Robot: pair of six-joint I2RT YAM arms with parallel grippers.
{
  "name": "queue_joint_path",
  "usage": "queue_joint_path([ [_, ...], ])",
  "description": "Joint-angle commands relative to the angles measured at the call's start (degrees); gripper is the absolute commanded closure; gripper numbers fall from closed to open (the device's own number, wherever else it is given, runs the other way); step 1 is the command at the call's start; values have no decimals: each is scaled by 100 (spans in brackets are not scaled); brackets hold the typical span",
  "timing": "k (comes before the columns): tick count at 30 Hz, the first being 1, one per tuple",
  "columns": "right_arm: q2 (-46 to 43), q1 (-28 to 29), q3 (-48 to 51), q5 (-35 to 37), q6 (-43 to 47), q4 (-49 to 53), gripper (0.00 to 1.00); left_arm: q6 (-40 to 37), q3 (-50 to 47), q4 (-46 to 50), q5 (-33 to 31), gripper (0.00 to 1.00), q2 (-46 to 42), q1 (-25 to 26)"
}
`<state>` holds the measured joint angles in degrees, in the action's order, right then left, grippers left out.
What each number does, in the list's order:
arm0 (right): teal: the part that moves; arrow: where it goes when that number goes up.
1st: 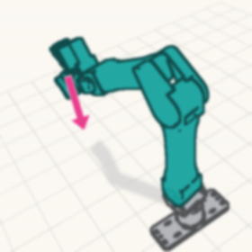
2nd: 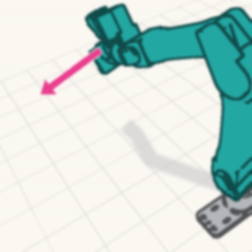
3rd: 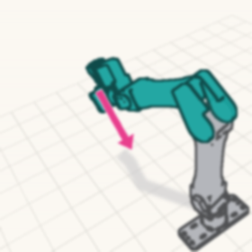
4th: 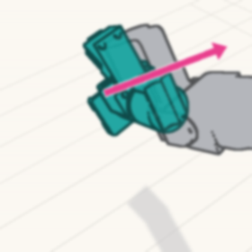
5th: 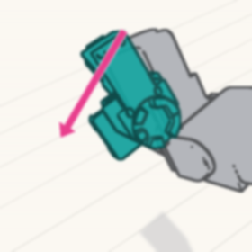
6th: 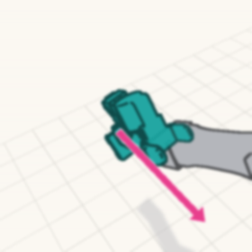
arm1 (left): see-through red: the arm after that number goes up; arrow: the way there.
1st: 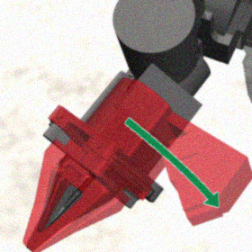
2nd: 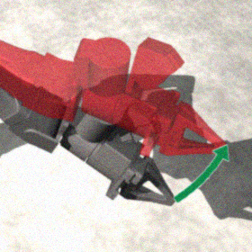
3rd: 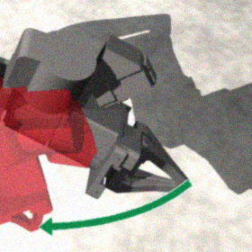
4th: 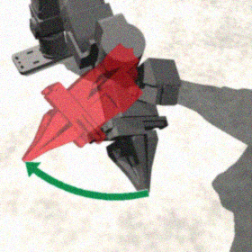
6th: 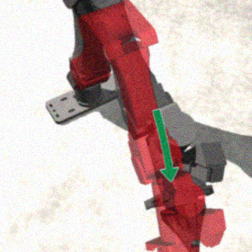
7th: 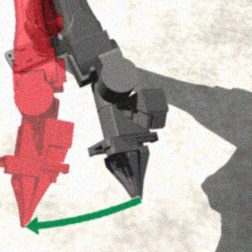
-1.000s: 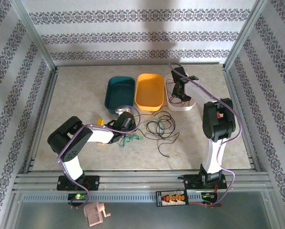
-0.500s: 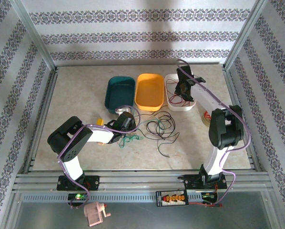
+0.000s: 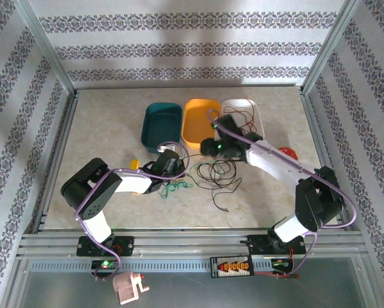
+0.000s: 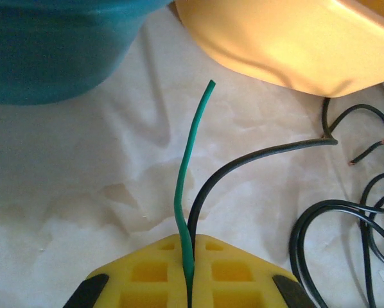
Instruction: Untangle the cables
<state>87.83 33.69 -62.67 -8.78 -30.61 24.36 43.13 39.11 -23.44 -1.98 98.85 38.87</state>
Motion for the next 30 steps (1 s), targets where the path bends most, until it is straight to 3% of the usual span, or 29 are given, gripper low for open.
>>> queue_joint_path([
  [1,161,229,238,-837,331,-266,52,26,-127,-325,124,100,-240,-46],
  [11,1084,-5,-169,-1774,168,-419,53,46,-245,-316,75,100,-756,-38],
  [19,1327,-4,-173,-1916,-386,-1194,57,93,-273,-425,133,100,-806,-4],
  [20,1348,4,-210,-1899,-431,-1238,60,113,-273,-433,132,100,-793,6],
  [22,1377,16,-225,-1770,-495,-1294,75,135,-297,-454,128,100,-779,15],
  [24,1356,21,-202,-1560,-534,-1318,96,201,-338,-474,81,100,-778,15],
  [25,1330,23,-161,-1452,-542,-1304,100,242,-365,-486,38,100,-787,15],
  [30,972,-66,152,-984,-535,-1263,100,471,-534,-474,-215,100,-819,6],
])
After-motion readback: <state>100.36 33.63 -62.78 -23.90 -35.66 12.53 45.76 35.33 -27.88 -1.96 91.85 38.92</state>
